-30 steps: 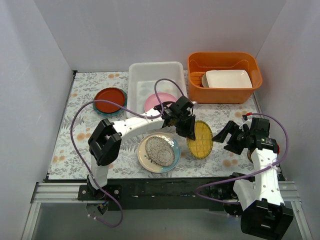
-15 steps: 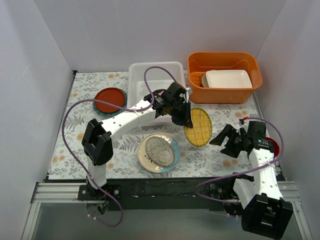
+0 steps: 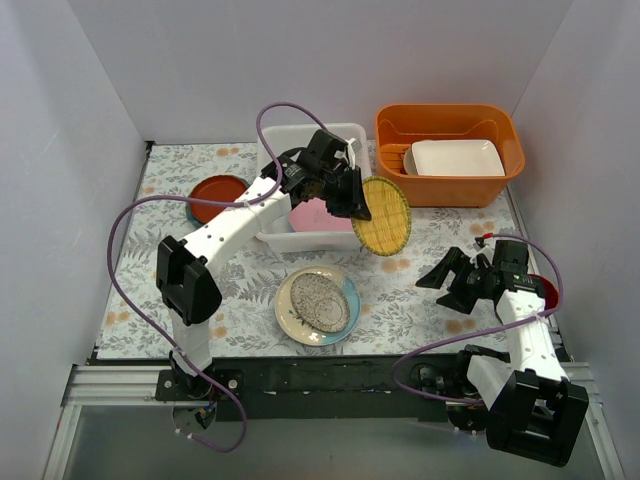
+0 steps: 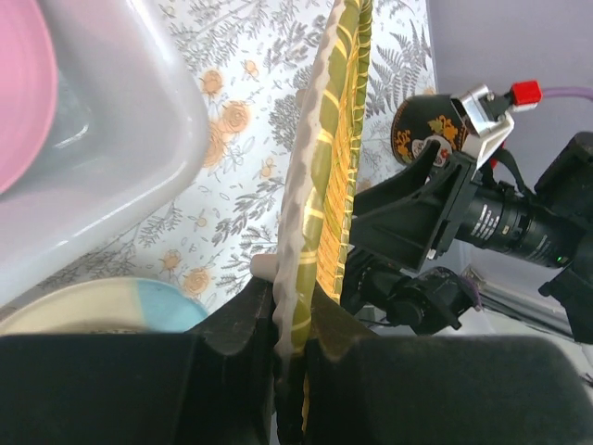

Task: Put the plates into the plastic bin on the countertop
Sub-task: Place the plate in the plastic bin.

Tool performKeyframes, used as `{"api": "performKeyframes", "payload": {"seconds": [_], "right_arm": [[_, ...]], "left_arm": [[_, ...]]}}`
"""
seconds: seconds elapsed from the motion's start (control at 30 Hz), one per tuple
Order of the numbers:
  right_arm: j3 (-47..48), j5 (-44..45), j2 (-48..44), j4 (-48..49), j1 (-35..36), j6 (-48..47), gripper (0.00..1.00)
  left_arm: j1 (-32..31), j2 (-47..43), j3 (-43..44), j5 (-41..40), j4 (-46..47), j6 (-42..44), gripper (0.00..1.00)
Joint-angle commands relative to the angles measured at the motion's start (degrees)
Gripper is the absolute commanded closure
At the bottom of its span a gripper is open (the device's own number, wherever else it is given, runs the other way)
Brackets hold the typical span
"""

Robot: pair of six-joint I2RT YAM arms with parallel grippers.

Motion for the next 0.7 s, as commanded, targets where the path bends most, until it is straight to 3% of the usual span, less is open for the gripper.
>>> {"api": "performKeyframes", "payload": {"seconds": [0.0, 0.67], "right_arm": [[-1.4, -1.6, -0.3, 1.6, 0.1, -0.1, 0.11], [-2.3, -2.0, 1.2, 1.9, 0.0, -1.2, 0.11]], "left_arm": [[2.4, -3.2, 0.2, 2.3, 0.2, 0.6, 1.0], [9.9, -3.6, -2.1, 7.3, 2.5, 0.1, 1.0]]}}
